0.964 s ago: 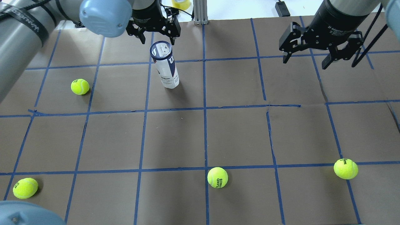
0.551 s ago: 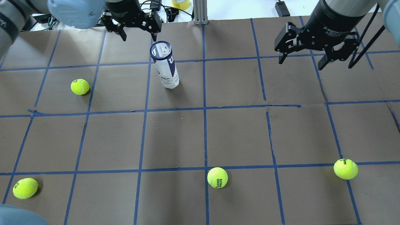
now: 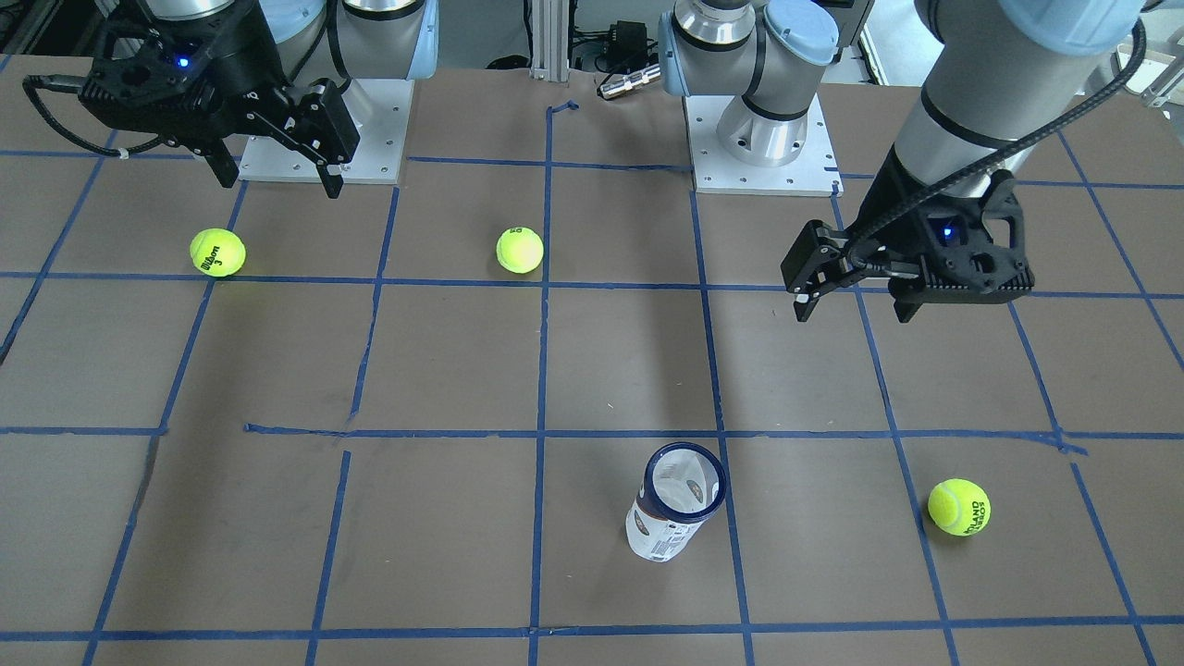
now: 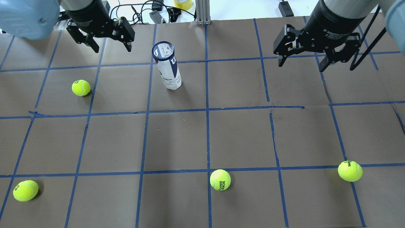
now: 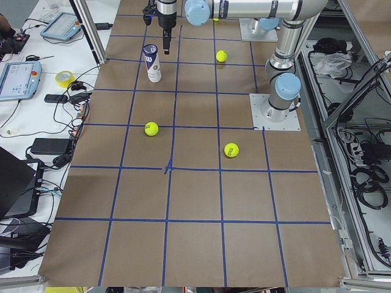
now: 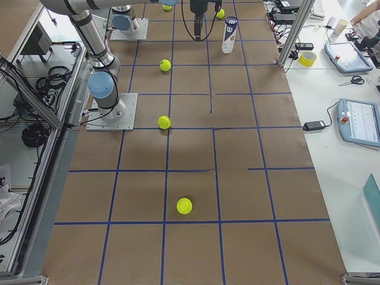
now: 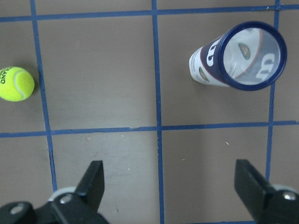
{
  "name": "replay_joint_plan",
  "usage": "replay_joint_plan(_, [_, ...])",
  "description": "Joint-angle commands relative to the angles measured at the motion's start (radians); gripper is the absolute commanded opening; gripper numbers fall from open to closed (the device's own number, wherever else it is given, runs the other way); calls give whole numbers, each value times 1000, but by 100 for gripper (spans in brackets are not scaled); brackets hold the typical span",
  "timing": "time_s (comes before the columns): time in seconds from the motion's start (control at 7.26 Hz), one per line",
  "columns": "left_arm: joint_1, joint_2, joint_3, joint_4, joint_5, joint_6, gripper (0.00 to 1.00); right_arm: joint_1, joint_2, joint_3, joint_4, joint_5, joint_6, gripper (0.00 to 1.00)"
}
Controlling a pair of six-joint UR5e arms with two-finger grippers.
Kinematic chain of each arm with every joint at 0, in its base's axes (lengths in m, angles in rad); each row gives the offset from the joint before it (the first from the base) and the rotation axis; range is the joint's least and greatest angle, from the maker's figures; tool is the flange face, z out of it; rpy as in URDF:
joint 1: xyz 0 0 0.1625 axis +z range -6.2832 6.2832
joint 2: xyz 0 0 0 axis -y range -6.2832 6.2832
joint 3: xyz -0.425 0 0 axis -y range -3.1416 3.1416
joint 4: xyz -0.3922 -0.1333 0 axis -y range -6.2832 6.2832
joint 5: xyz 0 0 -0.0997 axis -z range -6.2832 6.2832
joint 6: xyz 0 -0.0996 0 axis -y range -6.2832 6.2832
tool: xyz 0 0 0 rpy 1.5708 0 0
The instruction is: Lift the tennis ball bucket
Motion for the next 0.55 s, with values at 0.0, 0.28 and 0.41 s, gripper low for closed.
replay_joint_plan(0.0, [14, 85, -88, -9, -8, 16, 100, 4, 17, -8, -7, -6, -48, 100])
replay_joint_plan(0.28, [15, 110, -130, 3, -2, 17, 100, -5, 19, -19, -7, -6, -68, 100])
replay_joint_plan(0.41, [14, 110, -133, -1, -5, 17, 100, -8, 20, -19, -9, -9, -124, 100])
